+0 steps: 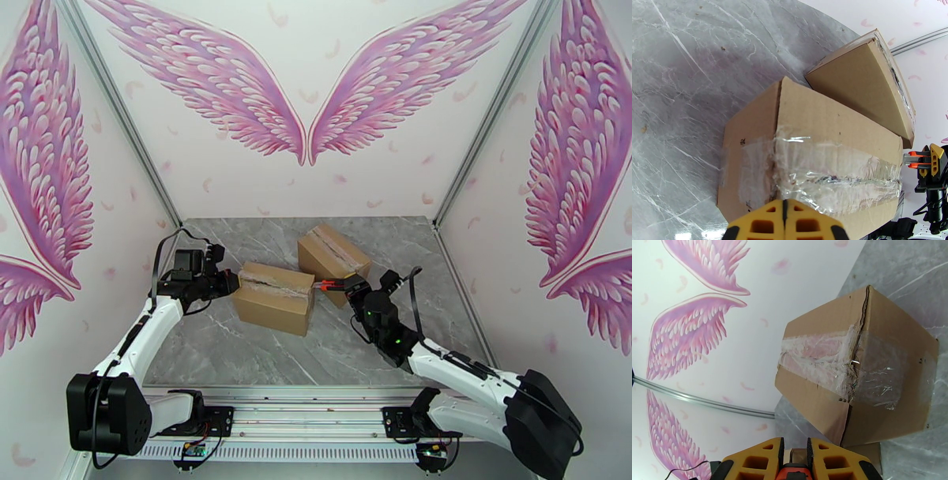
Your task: Unpack the express box
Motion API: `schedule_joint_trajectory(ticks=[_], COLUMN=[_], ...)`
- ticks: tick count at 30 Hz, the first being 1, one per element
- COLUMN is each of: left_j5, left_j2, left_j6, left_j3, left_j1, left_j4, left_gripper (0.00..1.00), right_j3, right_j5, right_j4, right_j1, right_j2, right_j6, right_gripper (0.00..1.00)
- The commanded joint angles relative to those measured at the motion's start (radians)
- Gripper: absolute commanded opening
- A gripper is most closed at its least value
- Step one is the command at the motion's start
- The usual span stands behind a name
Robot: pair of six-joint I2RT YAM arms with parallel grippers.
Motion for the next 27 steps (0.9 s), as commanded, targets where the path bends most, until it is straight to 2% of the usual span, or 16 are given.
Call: schedule_joint_trajectory(ticks=[1, 5, 10, 12, 13, 14, 15, 17, 19, 20, 21, 27], left_j5=[-0.017, -0.019, -0.018, -0.030, -0.032, -0.053, -0.086, -0.140, -0.189, -0.207, -0.212, -0.308], left_j2=[0.051, 0.040, -0.019, -0.051, -0.063, -0.079, -0.094, -0.125, -0.158, -0.178, -0.202, -0.344], left_j6=[-0.018, -0.043, -0.127, -0.133, -0.117, -0.084, -0.043, 0.039, 0.117, 0.160, 0.211, 0.531], left_j3=[-0.070, -0.072, -0.099, -0.097, -0.091, -0.079, -0.058, -0.022, 0.003, 0.008, 0.011, -0.012], left_j1=[-0.033, -0.040, -0.045, -0.049, -0.051, -0.054, -0.058, -0.061, -0.063, -0.067, -0.074, -0.192], left_j4=[-0.184, -0.171, -0.110, -0.094, -0.091, -0.101, -0.117, -0.137, -0.138, -0.128, -0.118, -0.058], left_gripper=[0.01, 0.01, 0.02, 0.13, 0.21, 0.36, 0.46, 0.57, 0.78, 0.94, 0.99, 0.99], right_j3=[0.044, 0.067, 0.134, 0.126, 0.120, 0.113, 0.108, 0.111, 0.119, 0.124, 0.130, 0.154], right_j5=[-0.048, -0.096, -0.215, -0.231, -0.226, -0.219, -0.217, -0.213, -0.218, -0.221, -0.228, -0.260], right_j4=[-0.017, -0.056, -0.182, -0.192, -0.195, -0.199, -0.199, -0.206, -0.208, -0.209, -0.211, -0.203], right_j1=[-0.011, -0.010, -0.009, -0.010, -0.011, -0.014, -0.019, -0.029, -0.039, -0.043, -0.048, -0.061], right_j2=[0.014, 0.020, 0.035, 0.037, 0.036, 0.032, 0.027, 0.023, 0.025, 0.027, 0.030, 0.057], right_j6=[0.003, 0.000, -0.025, -0.021, -0.019, -0.014, -0.014, -0.020, -0.029, -0.034, -0.038, -0.045], right_gripper=[0.00, 0.00, 0.00, 0.00, 0.00, 0.00, 0.00, 0.00, 0.00, 0.00, 0.00, 0.00])
